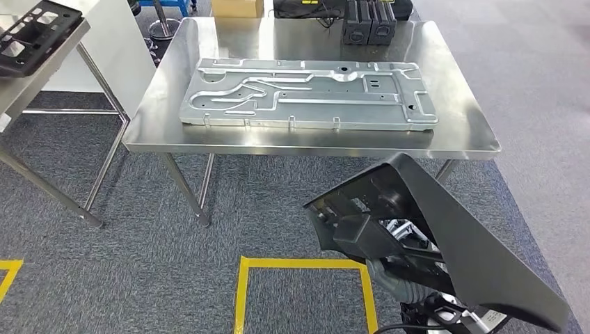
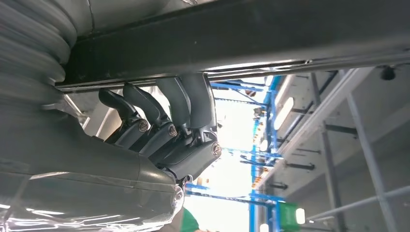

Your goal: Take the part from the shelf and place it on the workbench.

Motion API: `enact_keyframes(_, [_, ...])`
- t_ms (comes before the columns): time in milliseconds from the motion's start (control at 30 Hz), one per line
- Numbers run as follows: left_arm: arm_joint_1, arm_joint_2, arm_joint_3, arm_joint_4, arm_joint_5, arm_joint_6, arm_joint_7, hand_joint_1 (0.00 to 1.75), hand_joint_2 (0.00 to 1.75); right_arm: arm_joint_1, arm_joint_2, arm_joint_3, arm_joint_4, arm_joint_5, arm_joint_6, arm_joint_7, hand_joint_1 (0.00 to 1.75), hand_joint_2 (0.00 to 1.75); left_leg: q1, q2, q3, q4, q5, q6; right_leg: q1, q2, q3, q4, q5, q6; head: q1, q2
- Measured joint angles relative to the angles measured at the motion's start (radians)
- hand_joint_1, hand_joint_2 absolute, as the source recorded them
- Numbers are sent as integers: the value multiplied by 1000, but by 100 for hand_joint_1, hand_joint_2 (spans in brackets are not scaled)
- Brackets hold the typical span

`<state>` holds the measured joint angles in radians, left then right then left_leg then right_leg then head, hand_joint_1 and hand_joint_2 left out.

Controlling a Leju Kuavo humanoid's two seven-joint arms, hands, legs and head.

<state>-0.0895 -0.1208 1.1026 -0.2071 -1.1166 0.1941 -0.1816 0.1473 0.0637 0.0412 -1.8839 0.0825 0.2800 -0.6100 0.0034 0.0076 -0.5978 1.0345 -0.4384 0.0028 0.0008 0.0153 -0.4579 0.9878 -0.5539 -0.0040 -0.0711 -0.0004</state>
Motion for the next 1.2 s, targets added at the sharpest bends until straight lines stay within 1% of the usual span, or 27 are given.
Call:
enact_keyframes(67, [-1,0,0,0,-1,0,0,0,175,1,0,0,-1,1,0,0,175,175,-1,-1,17,-15,-18,11,0,0,5,13,2,12,0,0])
enact_keyframes(100, [-1,0,0,0,-1,0,-1,0,175,1,0,0,-1,1,0,0,175,175,1,-2,30,-23,-24,17,-1,-1,-3,39,10,17,0,0])
enact_keyframes(133, [-1,0,1,0,-1,0,-1,0,175,1,0,0,-1,1,0,0,175,175,3,-3,47,-30,-30,22,-2,-3,-27,82,18,22,0,0])
enact_keyframes(200, [-1,0,1,0,-2,0,-2,0,175,1,0,0,-1,5,0,-1,175,175,6,-4,81,-41,-50,27,-7,-6,-118,206,13,31,1,0])
enact_keyframes(267, [1,0,1,0,-2,-1,-4,0,175,0,-2,0,-1,22,-1,-2,175,175,9,-6,116,-46,-77,25,-13,-7,-221,299,-38,41,1,0])
enact_keyframes(333, [5,-1,1,0,-3,-2,-7,0,175,-8,-10,2,-1,58,-5,-3,175,175,13,-9,161,-50,-110,20,-17,-11,-280,294,-79,47,1,0])
enact_keyframes(367, [6,-2,1,0,-4,-3,-9,0,175,-18,-18,3,-1,77,-9,-2,175,175,16,-9,186,-52,-128,17,-17,-14,-291,254,-65,49,1,0])
enact_keyframes(400, [8,-3,1,0,-5,-4,-10,0,175,-32,-29,4,-1,94,-14,-1,175,175,19,-9,209,-55,-148,13,-18,-18,-295,196,-8,49,1,0])
enact_keyframes(433, [8,-4,1,0,-6,-5,-12,0,175,-51,-42,5,-1,105,-19,2,175,175,20,-9,232,-56,-169,7,-16,-23,-297,138,80,46,1,0])
enact_keyframes(467, [8,-5,1,0,-8,-6,-14,0,175,-74,-57,5,0,111,-21,8,175,175,20,-9,250,-62,-187,1,-13,-26,-296,99,153,39,1,0])
enact_keyframes(500, [7,-6,1,0,-10,-7,-16,0,175,-101,-73,5,0,109,-21,16,175,175,19,-7,268,-73,-200,-7,-10,-28,-295,77,207,31,2,0])
enact_keyframes(533, [4,-6,1,0,-11,-7,-17,0,175,-133,-89,4,0,103,-16,29,175,175,18,-6,283,-79,-201,-14,-7,-27,-291,72,220,20,2,0])
enact_keyframes(567, [0,-6,1,0,-14,-7,-18,0,175,-171,-108,3,1,97,-9,45,175,175,16,-5,285,-71,-186,-23,-8,-22,-280,71,204,10,2,0])
enact_keyframes(600, [-4,-6,1,0,-16,-8,-19,0,175,-211,-128,2,2,93,-1,63,175,175,17,-4,273,-36,-160,-28,-9,-19,-263,62,195,1,2,0])
enact_keyframes(633, [-8,-6,1,0,-17,-8,-19,0,175,-256,-149,0,7,92,9,83,175,175,16,-4,240,29,-130,-31,-10,-16,-242,50,184,-7,2,0])
enact_keyframes(667, [-11,-6,1,0,-18,-9,-19,0,175,-300,-170,0,15,93,17,103,175,175,17,-5,192,107,-112,-32,-11,-14,-217,37,172,-13,2,0])
enact_keyframes(700, [-12,-6,1,0,-19,-10,-19,0,175,-340,-188,0,25,96,23,120,175,175,17,-6,139,179,-117,-31,-11,-12,-190,24,159,-17,2,0])
enact_keyframes(733, [-12,-6,1,0,-20,-10,-20,0,175,-375,-204,0,36,99,28,135,175,175,16,-6,87,229,-146,-29,-10,-11,-163,15,145,-20,2,0])
enact_keyframes(767, [-9,-6,1,0,-20,-12,-21,0,175,-406,-217,1,48,109,31,149,175,175,15,-6,43,253,-196,-29,-8,-10,-136,8,131,-21,2,0])
enact_keyframes(833, [-2,-6,1,0,-21,-15,-30,0,175,-474,-245,10,73,158,28,177,175,175,11,-6,-25,234,-290,-22,-3,-5,-83,0,98,-23,2,0])
enact_keyframes(867, [2,-6,1,0,-22,-16,-35,0,175,-516,-259,18,90,195,20,193,175,175,9,-6,-52,203,-303,-16,1,-2,-59,-1,80,-23,2,0])
enact_keyframes(900, [4,-6,1,0,-24,-17,-39,0,175,-564,-274,28,112,240,4,210,175,175,5,-6,-76,158,-262,-5,5,0,-36,-2,62,-23,2,0])
enact_keyframes(1000, [12,-3,1,0,-26,-18,-47,0,175,-723,-326,60,214,374,-60,254,175,175,-12,-14,-125,25,29,21,16,6,3,13,4,-18,1,0])
enact_keyframes(1033, [14,-3,1,0,-26,-18,-48,0,175,-768,-343,68,244,400,-72,262,175,175,-15,-18,-130,10,86,23,19,8,10,19,-14,-15,2,0])
enact_keyframes(1067, [13,-3,1,0,-26,-18,-49,0,175,-806,-358,74,264,413,-78,267,175,175,-15,-22,-129,11,101,25,20,9,15,22,-29,-10,1,0])
enact_keyframes(1133, [6,-3,1,0,-26,-17,-50,0,175,-857,-381,80,287,419,-82,269,175,175,-12,-23,-123,11,102,33,18,4,18,36,-52,0,2,0])
enact_keyframes(1200, [-3,-3,1,0,-27,-17,-53,0,175,-886,-397,87,302,432,-91,271,175,175,-9,-24,-113,3,93,43,12,-3,-28,116,-90,14,2,0])
